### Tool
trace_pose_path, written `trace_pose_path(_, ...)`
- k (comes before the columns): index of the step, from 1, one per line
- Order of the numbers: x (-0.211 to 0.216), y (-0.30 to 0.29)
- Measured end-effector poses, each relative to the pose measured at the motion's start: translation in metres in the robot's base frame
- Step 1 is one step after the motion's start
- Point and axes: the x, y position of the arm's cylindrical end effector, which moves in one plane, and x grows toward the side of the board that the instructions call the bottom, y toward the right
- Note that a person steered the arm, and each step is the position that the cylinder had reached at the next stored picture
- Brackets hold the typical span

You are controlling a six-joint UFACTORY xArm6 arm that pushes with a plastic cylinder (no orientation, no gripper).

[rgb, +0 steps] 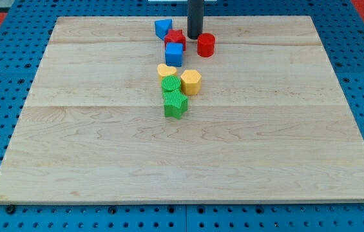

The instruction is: Move the red circle above the yellow hexagon

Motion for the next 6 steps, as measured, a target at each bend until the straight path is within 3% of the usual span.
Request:
trace_pose_path(1,-0.008,0.008)
trace_pose_path(2,-0.003,0.063)
trace_pose_path(4,0.036,0.066)
trace_pose_path(6,0.038,0.026)
